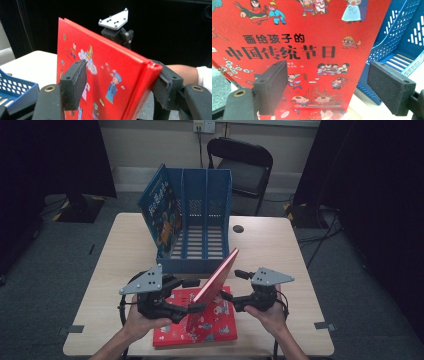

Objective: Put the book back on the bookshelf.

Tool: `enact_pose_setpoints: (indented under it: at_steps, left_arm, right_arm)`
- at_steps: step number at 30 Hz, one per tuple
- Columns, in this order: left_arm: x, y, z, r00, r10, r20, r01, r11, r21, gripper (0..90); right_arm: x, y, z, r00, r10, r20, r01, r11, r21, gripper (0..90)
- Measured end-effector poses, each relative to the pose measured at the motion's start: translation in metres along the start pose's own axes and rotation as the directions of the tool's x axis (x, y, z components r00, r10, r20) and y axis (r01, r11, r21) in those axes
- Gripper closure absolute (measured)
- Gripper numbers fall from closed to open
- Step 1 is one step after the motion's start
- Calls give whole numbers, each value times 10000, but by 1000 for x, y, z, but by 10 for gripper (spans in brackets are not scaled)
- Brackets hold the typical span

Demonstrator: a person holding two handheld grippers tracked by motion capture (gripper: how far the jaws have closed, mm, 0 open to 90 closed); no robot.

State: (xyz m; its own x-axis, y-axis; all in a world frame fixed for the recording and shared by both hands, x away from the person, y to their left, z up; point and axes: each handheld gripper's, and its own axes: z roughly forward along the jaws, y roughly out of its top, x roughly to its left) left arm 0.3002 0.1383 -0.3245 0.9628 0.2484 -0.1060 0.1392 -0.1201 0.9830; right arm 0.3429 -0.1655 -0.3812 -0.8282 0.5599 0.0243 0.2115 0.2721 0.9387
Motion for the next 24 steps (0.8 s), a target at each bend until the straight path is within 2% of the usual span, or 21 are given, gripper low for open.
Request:
enact_pose_setpoints:
  at_steps: [2,11,14,18,21,24]
  left_arm:
    - [-2,1,-2,9998,-50,-201,45,9997,-230,335]
    - [-2,6,-8,9999,-62,-79,59,9993,-382,320]
    - [-4,10,-12,9999,29,-121,-37,9981,-610,316]
    - [-5,12,-14,9998,187,-65,-190,9982,-570,304]
    - [-3,13,-16,10000,22,-33,-24,9978,-669,301]
    - [0,14,-21,9995,-39,-299,14,9965,-841,302]
  right_arm:
    - [-1,0,0,10000,37,43,-37,10000,3,169]
    - [-2,-3,3,9999,91,47,-91,9999,130,170]
    - [-2,-3,4,9999,80,82,-81,9999,146,172]
    - [-2,-3,4,9999,87,95,-89,9999,112,172]
    - [-2,-3,5,9999,92,91,-93,9999,129,172]
    - [-2,-3,7,9999,102,75,-103,9999,134,173]
